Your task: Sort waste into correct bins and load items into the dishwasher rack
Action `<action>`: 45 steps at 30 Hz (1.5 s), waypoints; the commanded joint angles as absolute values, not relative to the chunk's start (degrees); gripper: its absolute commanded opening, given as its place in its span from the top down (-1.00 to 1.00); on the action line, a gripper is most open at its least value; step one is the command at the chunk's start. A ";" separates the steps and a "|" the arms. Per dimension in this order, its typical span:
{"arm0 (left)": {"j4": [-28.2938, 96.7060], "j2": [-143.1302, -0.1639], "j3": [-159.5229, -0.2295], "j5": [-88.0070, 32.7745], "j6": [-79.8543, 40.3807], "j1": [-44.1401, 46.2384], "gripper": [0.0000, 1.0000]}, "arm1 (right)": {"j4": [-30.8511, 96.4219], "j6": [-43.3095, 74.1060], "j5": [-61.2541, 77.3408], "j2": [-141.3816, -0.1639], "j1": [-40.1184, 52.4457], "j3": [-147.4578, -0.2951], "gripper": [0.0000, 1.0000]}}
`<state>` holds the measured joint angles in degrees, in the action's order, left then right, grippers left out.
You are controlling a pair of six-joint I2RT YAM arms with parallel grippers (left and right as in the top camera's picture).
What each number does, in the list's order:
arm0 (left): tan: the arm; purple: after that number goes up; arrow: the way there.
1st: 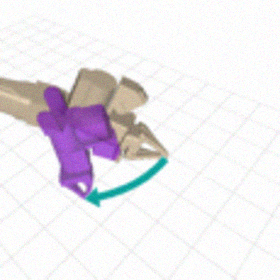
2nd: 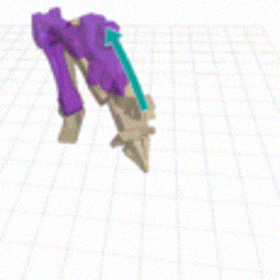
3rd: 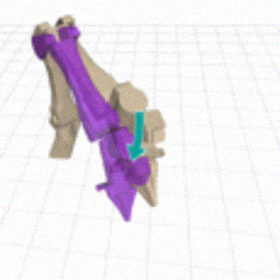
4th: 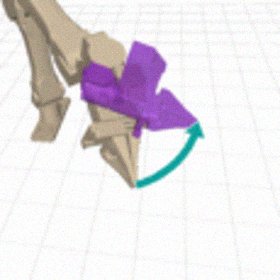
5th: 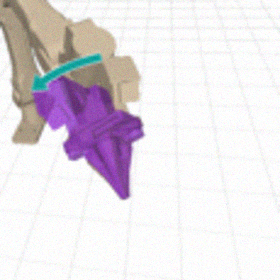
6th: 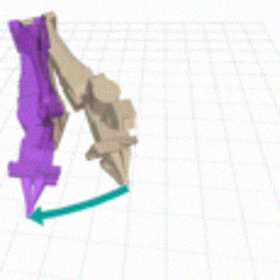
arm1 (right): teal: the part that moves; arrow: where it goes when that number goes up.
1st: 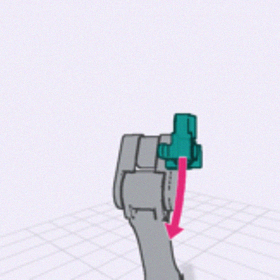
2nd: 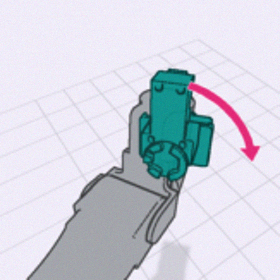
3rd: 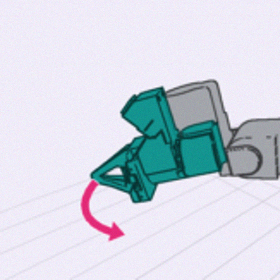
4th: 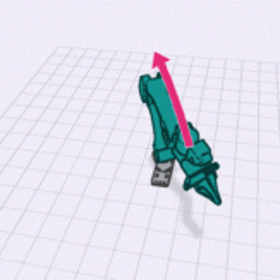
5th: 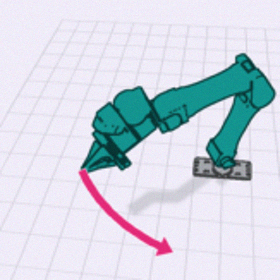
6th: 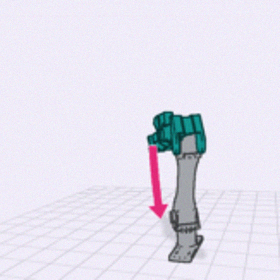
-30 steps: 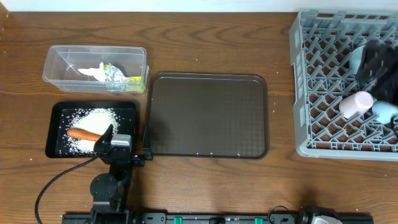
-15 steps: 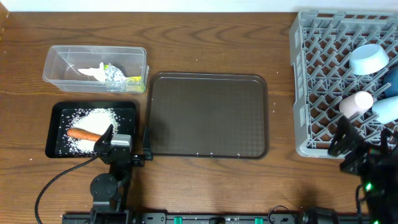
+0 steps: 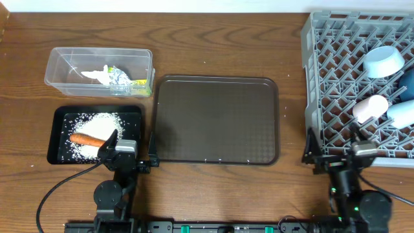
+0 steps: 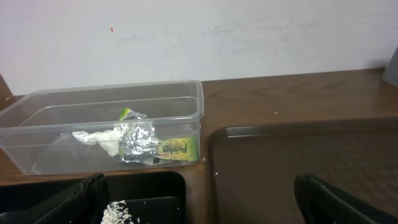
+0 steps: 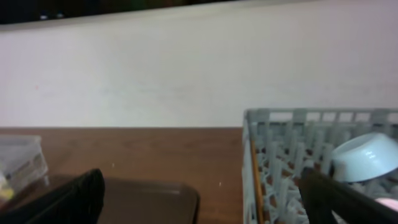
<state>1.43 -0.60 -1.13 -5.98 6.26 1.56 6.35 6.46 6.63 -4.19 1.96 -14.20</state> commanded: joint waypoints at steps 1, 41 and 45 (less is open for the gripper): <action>3.44 -0.30 -0.23 -6.79 6.61 1.37 -0.96 | 2.15 5.50 6.35 -0.64 3.33 -7.90 -0.98; 3.44 -0.30 -0.23 -6.79 6.61 1.37 -0.95 | 3.66 3.55 -6.00 -0.27 2.74 -0.32 -0.98; 3.44 -0.30 -0.23 -6.79 6.61 1.37 -0.96 | 3.66 3.55 -6.00 -0.27 2.74 -0.32 -0.99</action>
<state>1.43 -0.60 -1.13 -5.98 6.26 1.56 3.57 4.43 -4.80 -0.64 2.87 -0.40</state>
